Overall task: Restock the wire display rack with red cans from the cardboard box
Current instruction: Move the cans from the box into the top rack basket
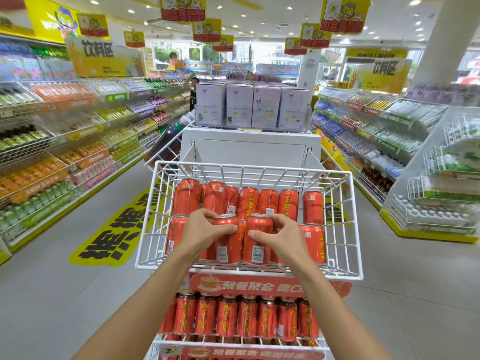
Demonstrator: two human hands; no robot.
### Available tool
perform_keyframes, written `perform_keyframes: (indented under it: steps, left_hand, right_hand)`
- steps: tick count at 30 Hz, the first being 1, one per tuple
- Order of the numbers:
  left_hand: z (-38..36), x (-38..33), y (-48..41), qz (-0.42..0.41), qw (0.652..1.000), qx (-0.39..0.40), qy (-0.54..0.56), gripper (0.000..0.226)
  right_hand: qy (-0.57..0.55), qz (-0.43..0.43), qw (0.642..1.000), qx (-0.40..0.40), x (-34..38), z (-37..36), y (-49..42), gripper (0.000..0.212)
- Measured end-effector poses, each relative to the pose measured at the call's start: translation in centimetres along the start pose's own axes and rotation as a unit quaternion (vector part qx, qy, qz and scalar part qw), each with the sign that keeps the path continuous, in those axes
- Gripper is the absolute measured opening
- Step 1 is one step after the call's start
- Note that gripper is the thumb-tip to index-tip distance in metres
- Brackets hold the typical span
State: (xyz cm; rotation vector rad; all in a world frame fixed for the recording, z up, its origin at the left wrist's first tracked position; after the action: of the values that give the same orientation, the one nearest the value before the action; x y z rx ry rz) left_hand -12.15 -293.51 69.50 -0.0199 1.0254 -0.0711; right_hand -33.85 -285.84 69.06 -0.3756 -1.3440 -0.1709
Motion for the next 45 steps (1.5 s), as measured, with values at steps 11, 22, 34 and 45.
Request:
perform_keyframes:
  steps: [11, 22, 34, 45]
  left_hand:
    - [-1.0, -7.3, -6.5, 0.008, 0.992, -0.123, -0.040, 0.065]
    - [-2.8, -8.1, -6.8, -0.007, 0.962, -0.168, -0.214, 0.051]
    - [-4.9, -8.9, -7.8, -0.003, 0.939, -0.198, -0.282, 0.048]
    - [-5.6, -8.6, -8.4, 0.026, 0.935, -0.204, -0.290, 0.064]
  right_hand:
    - [0.000, 0.031, 0.999, -0.033, 3.0, -1.5, -9.5, 0.065]
    - [0.041, 0.029, 0.999, -0.012, 0.7, -1.9, -13.1, 0.064]
    - [0.058, 0.036, 0.997, 0.022, 0.0, -0.9, -13.5, 0.041]
    - [0.098, 0.010, 0.995, 0.029, 0.1, 0.0, -14.4, 0.033]
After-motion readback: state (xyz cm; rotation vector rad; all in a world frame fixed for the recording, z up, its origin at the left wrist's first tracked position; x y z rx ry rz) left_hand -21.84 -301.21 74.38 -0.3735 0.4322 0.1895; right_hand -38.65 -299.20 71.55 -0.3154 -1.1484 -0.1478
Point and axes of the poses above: each hand's wrist, its own y-axis away from the middle knuckle, its own z-axis out of the back of the hand, x = y × z, the point moved 1 cm from there along -y, towards the middle knuckle, and after that the axes turned 12 degrees about -y, right-handed, at the moved point
